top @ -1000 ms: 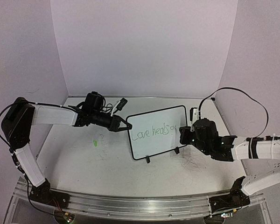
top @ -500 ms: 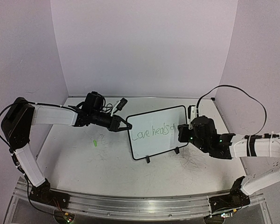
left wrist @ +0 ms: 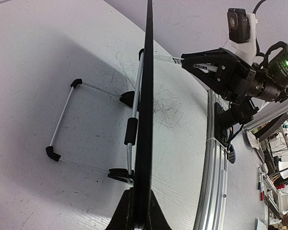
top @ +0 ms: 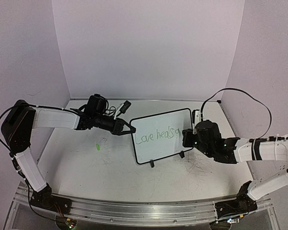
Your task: Write a sentence on the whiteboard
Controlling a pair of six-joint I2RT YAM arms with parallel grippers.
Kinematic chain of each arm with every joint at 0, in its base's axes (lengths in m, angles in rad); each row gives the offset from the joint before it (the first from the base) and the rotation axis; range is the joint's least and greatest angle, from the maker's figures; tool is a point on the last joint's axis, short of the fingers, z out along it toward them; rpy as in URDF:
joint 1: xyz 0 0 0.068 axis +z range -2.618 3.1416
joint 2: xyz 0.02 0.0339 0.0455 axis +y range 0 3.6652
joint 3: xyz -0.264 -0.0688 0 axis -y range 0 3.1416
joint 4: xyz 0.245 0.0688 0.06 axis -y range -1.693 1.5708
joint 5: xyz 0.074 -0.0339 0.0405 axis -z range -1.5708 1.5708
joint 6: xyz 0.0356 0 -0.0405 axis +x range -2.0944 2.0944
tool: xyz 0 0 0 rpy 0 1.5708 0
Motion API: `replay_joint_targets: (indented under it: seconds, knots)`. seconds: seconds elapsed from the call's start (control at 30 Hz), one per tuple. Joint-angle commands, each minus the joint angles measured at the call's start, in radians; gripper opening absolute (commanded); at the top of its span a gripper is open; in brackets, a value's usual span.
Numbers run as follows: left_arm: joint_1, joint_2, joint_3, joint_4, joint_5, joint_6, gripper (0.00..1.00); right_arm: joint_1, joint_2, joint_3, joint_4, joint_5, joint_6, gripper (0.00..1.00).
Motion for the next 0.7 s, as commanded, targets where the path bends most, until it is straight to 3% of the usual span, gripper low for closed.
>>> replay_joint_targets:
  seconds: [0.0, 0.67]
  knots:
    - [-0.007, -0.041, 0.031, -0.04, 0.02, 0.011, 0.0, -0.003, 0.014, -0.005, 0.04, 0.01, 0.01, 0.0]
    - [-0.007, -0.041, 0.031, -0.041, 0.018, 0.012, 0.0, -0.003, 0.008, -0.058, 0.037, 0.003, 0.038, 0.0]
